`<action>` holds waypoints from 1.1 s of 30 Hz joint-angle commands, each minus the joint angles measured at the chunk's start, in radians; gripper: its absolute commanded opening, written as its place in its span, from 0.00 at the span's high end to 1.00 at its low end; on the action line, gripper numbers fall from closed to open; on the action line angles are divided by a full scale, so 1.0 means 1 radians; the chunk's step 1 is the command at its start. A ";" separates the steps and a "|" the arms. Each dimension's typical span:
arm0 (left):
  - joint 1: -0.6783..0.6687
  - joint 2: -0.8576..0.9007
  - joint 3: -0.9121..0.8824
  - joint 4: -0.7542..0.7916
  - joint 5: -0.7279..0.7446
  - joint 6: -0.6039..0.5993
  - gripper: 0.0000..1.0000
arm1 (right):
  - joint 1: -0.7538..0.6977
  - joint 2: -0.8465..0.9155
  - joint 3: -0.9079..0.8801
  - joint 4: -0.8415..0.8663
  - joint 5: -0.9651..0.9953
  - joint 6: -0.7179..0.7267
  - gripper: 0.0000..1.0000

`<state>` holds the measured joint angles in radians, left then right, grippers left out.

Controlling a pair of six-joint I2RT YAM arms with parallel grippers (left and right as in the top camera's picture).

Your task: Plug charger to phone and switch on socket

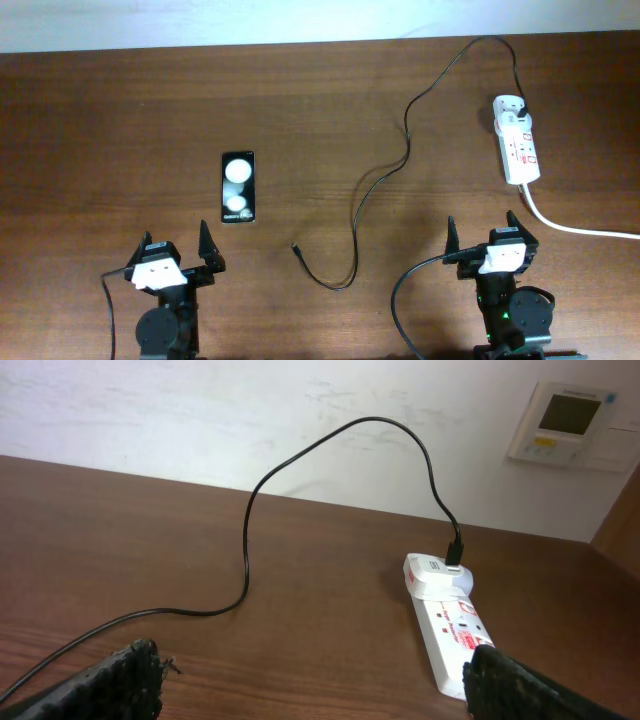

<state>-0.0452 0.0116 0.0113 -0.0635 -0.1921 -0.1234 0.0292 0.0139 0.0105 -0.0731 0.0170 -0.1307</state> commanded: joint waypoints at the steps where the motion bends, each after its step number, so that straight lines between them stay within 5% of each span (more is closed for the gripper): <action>1: 0.005 -0.005 -0.002 -0.001 -0.022 0.013 0.01 | 0.009 -0.008 -0.005 -0.008 -0.009 0.004 0.01; 8: 0.005 -0.005 -0.002 0.004 -0.026 0.011 0.01 | 0.009 -0.008 -0.005 -0.008 -0.009 0.004 0.02; 15: 0.004 -0.005 0.063 0.031 0.216 0.005 0.01 | 0.009 -0.008 -0.005 -0.008 -0.009 0.004 0.01; 23: 0.004 0.072 0.553 -0.273 0.231 0.005 0.01 | 0.009 -0.008 -0.005 -0.008 -0.009 0.004 0.01; 33: 0.004 0.590 1.093 -0.537 0.303 0.026 0.01 | 0.009 -0.008 -0.005 -0.008 -0.009 0.004 0.01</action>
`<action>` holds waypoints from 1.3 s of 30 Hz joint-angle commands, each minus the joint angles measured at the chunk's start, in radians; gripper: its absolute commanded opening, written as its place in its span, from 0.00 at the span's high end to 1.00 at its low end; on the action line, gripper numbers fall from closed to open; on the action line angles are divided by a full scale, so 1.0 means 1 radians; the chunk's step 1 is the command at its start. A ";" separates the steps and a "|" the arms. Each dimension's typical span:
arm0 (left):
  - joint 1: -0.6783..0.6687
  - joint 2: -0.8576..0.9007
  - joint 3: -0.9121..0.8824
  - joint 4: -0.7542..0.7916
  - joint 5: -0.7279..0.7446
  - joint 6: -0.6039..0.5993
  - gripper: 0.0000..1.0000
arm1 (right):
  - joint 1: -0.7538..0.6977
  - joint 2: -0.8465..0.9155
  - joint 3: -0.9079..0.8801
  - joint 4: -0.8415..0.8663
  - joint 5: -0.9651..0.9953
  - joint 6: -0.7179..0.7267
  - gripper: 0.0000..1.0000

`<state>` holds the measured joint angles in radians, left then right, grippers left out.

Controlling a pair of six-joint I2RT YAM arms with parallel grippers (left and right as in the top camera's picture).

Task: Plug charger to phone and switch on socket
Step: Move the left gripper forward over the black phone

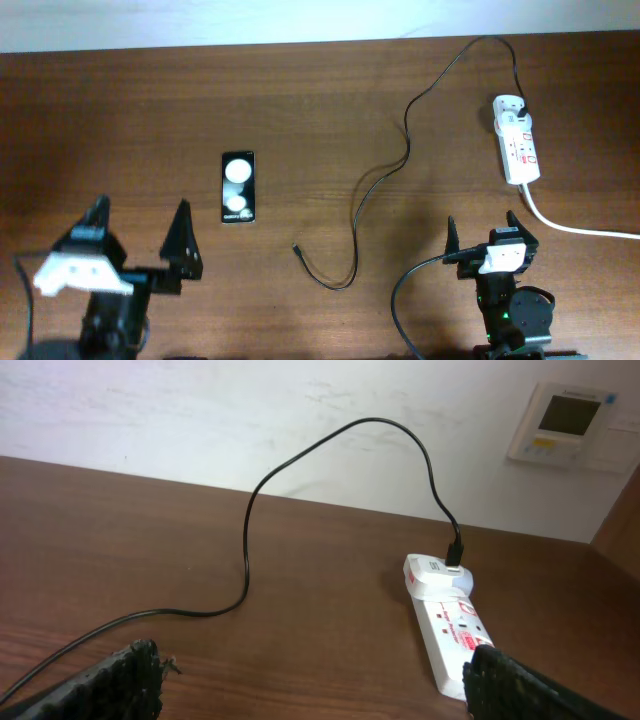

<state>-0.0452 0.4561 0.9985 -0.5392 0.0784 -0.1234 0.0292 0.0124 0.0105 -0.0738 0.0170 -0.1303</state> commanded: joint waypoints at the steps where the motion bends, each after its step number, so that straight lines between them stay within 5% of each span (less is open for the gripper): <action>1: 0.004 0.204 0.146 -0.091 0.065 0.053 0.01 | 0.009 -0.006 -0.005 -0.008 -0.009 0.003 0.01; 10: 0.004 0.729 0.274 -0.230 0.192 0.076 0.01 | 0.009 -0.006 -0.005 -0.008 -0.009 0.003 0.01; 22: 0.004 1.143 0.273 -0.270 0.191 0.076 0.01 | 0.009 -0.006 -0.005 -0.008 -0.009 0.004 0.01; 31: 0.004 1.234 0.272 -0.261 0.157 0.076 0.01 | 0.009 -0.006 -0.005 -0.008 -0.009 0.004 0.01; 39: 0.003 1.297 0.230 -0.179 0.096 0.068 0.13 | 0.009 -0.006 -0.005 -0.008 -0.009 0.003 0.01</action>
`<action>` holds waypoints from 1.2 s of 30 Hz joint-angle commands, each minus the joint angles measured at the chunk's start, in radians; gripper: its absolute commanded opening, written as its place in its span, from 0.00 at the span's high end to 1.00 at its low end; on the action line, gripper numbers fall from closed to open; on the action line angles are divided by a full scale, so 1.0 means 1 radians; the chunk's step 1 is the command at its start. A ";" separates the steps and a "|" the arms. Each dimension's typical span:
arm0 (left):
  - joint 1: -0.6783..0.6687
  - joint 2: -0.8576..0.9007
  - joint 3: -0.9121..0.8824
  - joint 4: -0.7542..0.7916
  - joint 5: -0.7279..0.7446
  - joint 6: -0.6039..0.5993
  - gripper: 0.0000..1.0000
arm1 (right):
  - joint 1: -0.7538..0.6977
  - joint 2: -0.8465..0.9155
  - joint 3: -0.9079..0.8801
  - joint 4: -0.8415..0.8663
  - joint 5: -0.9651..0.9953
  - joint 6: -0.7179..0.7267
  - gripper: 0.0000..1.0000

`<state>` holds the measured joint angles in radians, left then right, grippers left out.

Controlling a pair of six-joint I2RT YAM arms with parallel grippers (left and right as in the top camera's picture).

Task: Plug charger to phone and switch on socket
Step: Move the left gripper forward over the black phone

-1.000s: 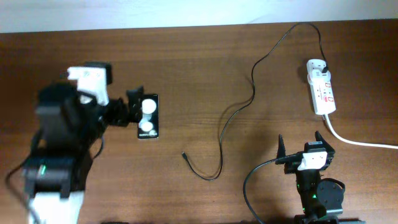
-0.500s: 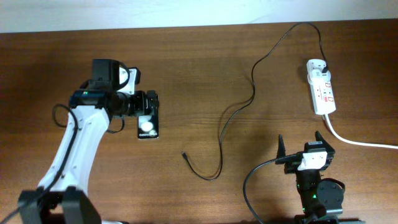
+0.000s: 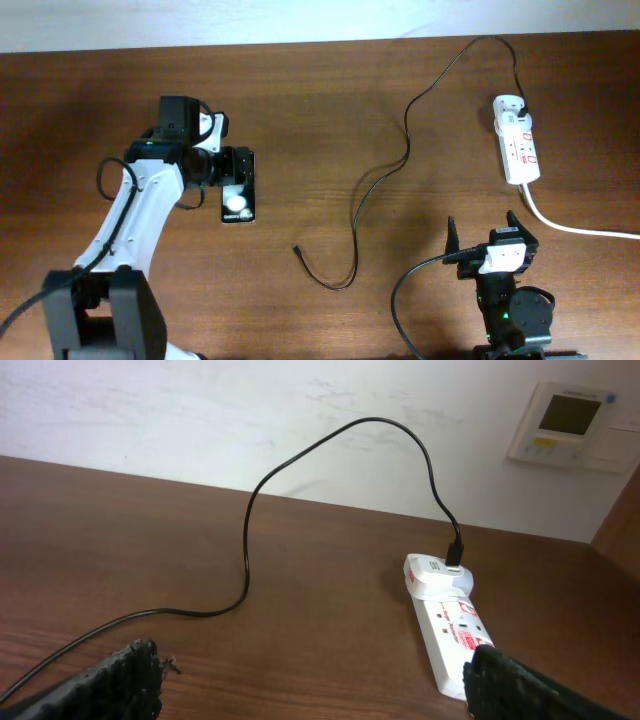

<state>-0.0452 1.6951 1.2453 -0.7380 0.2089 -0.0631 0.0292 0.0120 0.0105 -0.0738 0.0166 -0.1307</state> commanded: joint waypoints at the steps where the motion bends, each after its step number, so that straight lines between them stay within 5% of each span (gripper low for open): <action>1: 0.002 0.071 -0.016 0.024 -0.034 0.007 0.13 | 0.009 -0.006 -0.005 -0.008 -0.008 0.004 0.02; 14: 0.002 0.218 -0.016 0.076 -0.127 -0.038 0.12 | 0.009 -0.006 -0.005 -0.008 -0.008 0.004 0.01; 16: 0.002 0.218 -0.016 0.071 -0.127 -0.037 0.02 | 0.009 -0.006 -0.005 -0.008 -0.008 0.004 0.01; 23: -0.007 0.220 -0.016 0.200 -0.127 -0.049 0.00 | 0.009 -0.006 -0.005 -0.008 -0.008 0.004 0.01; 32: -0.049 0.222 -0.019 0.196 -0.149 -0.056 0.14 | 0.009 -0.006 -0.005 -0.008 -0.008 0.004 0.01; 36: -0.049 0.224 -0.022 0.195 -0.172 -0.082 0.02 | 0.009 -0.006 -0.005 -0.008 -0.008 0.004 0.01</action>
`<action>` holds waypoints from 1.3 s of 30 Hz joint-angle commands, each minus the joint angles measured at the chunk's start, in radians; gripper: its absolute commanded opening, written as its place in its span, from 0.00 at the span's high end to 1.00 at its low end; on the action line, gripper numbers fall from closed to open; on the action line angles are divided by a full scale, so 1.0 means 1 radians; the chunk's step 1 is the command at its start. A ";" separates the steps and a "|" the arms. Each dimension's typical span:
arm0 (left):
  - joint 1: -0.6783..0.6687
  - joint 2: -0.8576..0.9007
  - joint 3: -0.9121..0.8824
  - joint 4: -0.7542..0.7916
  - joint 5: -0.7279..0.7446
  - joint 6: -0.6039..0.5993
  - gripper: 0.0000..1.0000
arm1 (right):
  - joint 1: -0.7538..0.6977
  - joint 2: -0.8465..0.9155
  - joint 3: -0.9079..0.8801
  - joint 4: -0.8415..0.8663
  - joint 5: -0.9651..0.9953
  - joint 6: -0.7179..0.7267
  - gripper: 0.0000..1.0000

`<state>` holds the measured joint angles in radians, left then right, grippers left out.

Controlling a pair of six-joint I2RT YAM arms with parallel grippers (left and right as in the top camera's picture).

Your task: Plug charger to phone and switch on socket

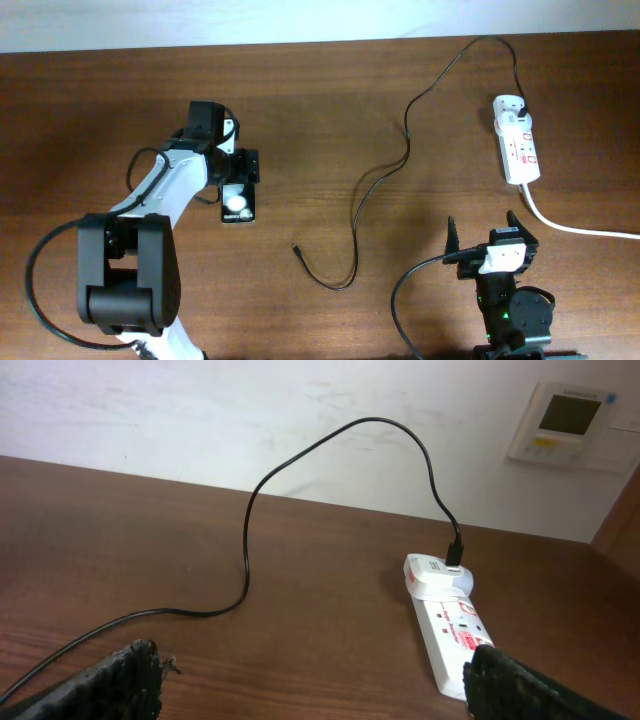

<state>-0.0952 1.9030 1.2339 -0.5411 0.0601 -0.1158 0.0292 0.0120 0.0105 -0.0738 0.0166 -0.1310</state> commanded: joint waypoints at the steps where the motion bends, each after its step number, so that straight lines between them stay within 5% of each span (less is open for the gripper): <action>1: 0.001 0.016 -0.011 -0.002 -0.024 -0.029 0.01 | 0.009 -0.006 -0.005 -0.008 -0.008 0.005 0.01; 19: -0.015 0.081 -0.029 0.043 -0.024 -0.029 0.00 | 0.009 -0.006 -0.005 -0.008 -0.008 0.005 0.01; 23: -0.015 0.094 -0.029 0.041 -0.024 -0.029 0.15 | 0.009 -0.006 -0.005 -0.008 -0.008 0.004 0.01; 39: -0.081 0.094 -0.053 -0.094 -0.024 -0.078 0.16 | 0.009 -0.006 -0.005 -0.008 -0.008 0.004 0.01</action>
<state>-0.1379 1.9560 1.2201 -0.5976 -0.0090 -0.1619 0.0292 0.0120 0.0105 -0.0738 0.0166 -0.1310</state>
